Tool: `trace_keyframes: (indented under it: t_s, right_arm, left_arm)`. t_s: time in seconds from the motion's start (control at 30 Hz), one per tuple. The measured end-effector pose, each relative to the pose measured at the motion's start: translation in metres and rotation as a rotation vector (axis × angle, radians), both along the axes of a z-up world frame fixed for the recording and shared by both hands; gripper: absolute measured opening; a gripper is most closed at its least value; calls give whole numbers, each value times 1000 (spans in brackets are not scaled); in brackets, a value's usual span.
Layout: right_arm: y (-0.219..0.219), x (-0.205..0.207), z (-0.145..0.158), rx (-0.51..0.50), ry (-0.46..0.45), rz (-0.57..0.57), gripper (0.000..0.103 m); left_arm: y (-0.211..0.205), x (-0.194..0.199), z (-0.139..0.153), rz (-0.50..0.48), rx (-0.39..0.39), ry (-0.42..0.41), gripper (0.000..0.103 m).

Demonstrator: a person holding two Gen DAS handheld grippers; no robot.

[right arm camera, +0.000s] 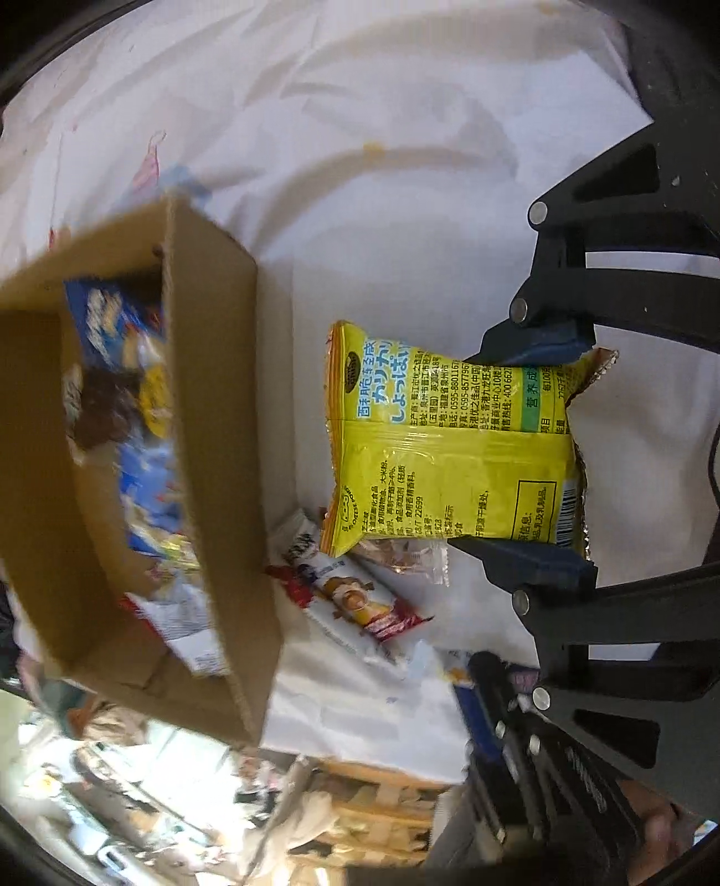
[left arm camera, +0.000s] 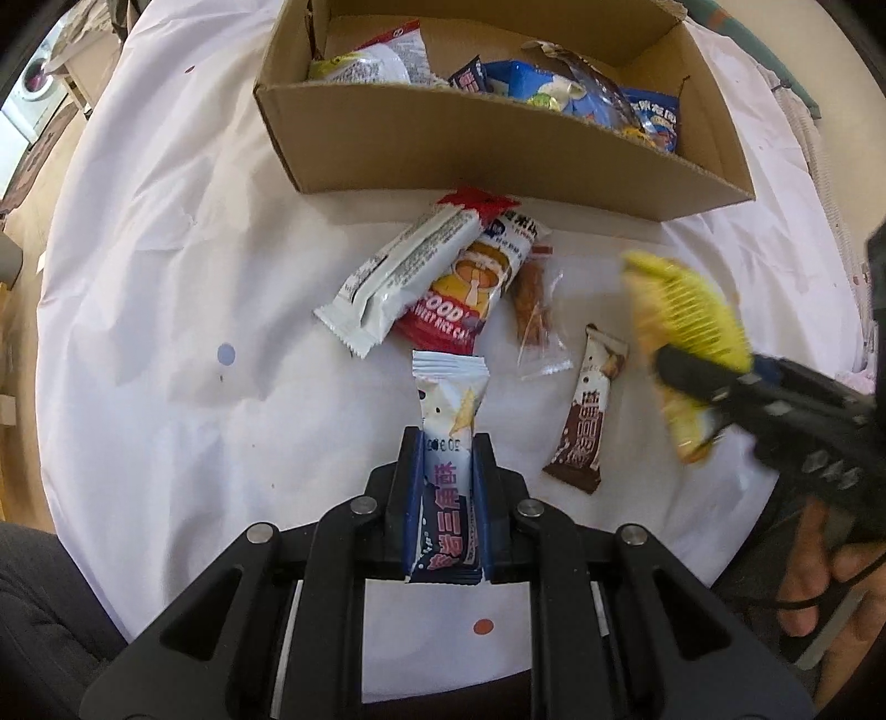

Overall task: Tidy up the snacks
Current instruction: 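Carry both snacks over the box and open both grippers to drop them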

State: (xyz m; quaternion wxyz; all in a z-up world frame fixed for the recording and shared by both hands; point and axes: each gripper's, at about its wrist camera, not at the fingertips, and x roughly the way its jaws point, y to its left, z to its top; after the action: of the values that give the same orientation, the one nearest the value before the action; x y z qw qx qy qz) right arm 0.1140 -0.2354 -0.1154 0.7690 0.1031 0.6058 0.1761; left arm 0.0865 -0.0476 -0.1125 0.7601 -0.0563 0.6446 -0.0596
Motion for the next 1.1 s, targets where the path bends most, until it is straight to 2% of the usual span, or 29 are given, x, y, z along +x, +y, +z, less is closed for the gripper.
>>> trace_keyframes:
  t_s: [0.17, 0.3, 0.4, 0.47, 0.6, 0.8, 1.1]
  right_arm:
    - [-21, -10, 25, 93, -92, -78, 52]
    - [-26, -20, 48, 172, -193, -93, 52]
    - [-30, -26, 66, 211, -274, -100, 52]
    - [-30, -27, 74, 218, -315, -106, 52]
    - [-32, -28, 91, 226, -390, -129, 52]
    - [-50, -15, 107, 234, -430, -169, 52]
    - [-62, 24, 112, 189, -448, -201, 52]
  left_arm:
    - [-2, -9, -3, 23, -25, 8, 14]
    - [5, -16, 9, 56, -33, -25, 14]
    - [11, -16, 35, 58, -14, -107, 14]
    - [17, -10, 59, 64, 0, -194, 14]
    - [26, 4, 99, 76, -17, -329, 14]
    - [30, 36, 128, 75, -56, -420, 14]
    - [29, 69, 132, 64, -84, -425, 14]
